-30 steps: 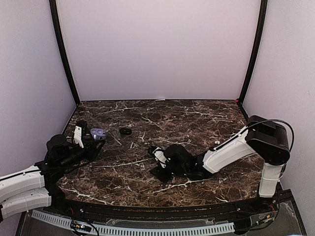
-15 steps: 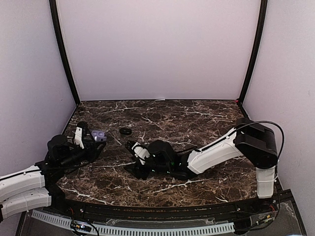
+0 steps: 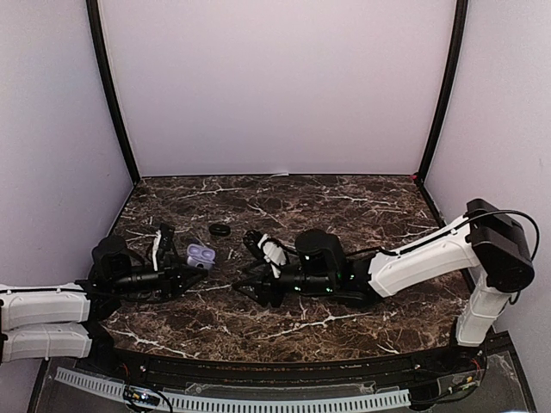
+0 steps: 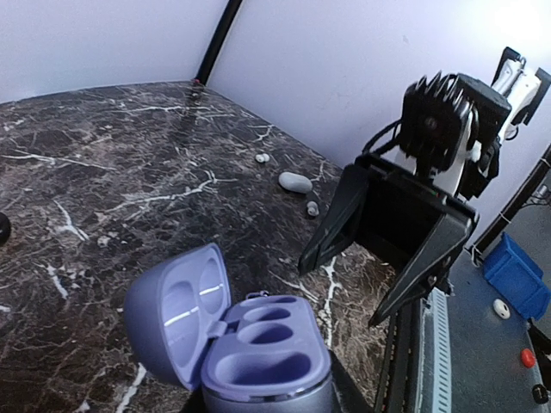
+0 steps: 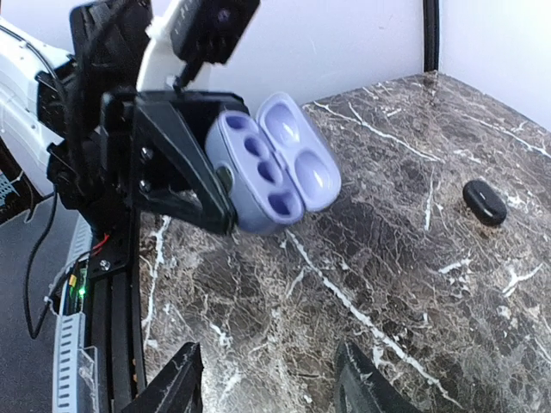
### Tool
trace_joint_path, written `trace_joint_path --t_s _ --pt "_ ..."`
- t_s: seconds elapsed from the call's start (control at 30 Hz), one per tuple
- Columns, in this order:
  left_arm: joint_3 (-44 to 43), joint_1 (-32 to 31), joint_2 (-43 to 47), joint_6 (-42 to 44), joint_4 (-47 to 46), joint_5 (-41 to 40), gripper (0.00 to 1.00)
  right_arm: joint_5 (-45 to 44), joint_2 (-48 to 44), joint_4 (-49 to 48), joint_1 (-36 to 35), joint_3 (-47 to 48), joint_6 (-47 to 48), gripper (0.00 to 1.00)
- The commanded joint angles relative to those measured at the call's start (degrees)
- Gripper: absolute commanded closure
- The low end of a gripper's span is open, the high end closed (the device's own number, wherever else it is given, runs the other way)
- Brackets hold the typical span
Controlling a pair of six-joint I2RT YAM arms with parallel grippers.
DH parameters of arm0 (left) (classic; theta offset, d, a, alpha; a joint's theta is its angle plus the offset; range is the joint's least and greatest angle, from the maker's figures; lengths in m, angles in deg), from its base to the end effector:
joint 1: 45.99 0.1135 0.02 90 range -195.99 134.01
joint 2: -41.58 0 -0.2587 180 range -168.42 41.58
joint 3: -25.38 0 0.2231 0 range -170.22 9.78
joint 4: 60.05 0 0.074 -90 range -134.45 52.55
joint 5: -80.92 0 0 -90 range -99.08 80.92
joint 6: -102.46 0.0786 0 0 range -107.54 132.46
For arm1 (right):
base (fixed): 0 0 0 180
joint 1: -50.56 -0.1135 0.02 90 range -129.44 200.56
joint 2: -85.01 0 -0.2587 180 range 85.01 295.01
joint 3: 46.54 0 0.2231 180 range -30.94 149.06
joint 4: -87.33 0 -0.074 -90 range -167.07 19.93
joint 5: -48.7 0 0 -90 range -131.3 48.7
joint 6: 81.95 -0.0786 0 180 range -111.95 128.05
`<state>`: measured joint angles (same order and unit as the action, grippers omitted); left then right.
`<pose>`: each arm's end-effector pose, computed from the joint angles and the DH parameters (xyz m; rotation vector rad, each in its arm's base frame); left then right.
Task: Insert the wireless bluetooth earbuds into the charging case
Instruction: Place the charging case at the center of the board.
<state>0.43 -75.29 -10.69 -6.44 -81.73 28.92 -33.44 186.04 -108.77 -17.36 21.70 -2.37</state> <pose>0.1465 -0.1377 0.2024 0.6858 1.6533 -1.1692 0.1413 0.3770 0.2030 -1.0514 1.7040 1.0464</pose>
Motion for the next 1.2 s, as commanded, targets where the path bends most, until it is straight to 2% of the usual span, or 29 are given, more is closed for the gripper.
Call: trace_joint_path --t_s 0.0,0.3,0.47,0.77,0.87,0.97,1.03,1.17 --pt "-1.7 -1.6 -3.2 -0.7 -5.3 6.7 0.82 2.1 -3.1 -2.7 0.1 -0.3 -0.4 0.50" --pt "-4.4 -6.8 -7.5 2.3 -3.4 5.2 0.82 2.7 -5.4 -3.1 0.4 0.6 -0.5 0.51" --pt "-8.4 -7.0 -17.2 1.3 1.0 2.6 0.82 0.2 -7.8 -3.5 2.3 -3.0 -2.7 0.51" --pt "-16.5 -7.1 -42.3 -14.8 -7.1 7.6 0.83 -1.4 -13.4 -4.1 8.2 -11.9 -8.5 0.53" --pt "-18.4 -7.0 -48.4 -19.8 -10.3 11.3 0.83 -1.7 -14.0 -3.9 8.6 -13.2 -8.5 0.53" --pt "-19.5 -7.0 -51.5 -22.2 -10.9 11.2 0.83 -1.9 -14.1 -4.0 8.7 -13.7 -8.6 0.53" --pt "-20.3 -6.9 -51.8 -22.3 -8.0 9.9 0.77 -2.0 -14.1 -4.2 8.8 -13.9 -8.6 0.53" --pt "-21.6 -6.7 -48.9 -20.9 3.9 2.3 0.43 -2.0 -14.0 -4.8 8.9 -14.3 -8.6 0.53"
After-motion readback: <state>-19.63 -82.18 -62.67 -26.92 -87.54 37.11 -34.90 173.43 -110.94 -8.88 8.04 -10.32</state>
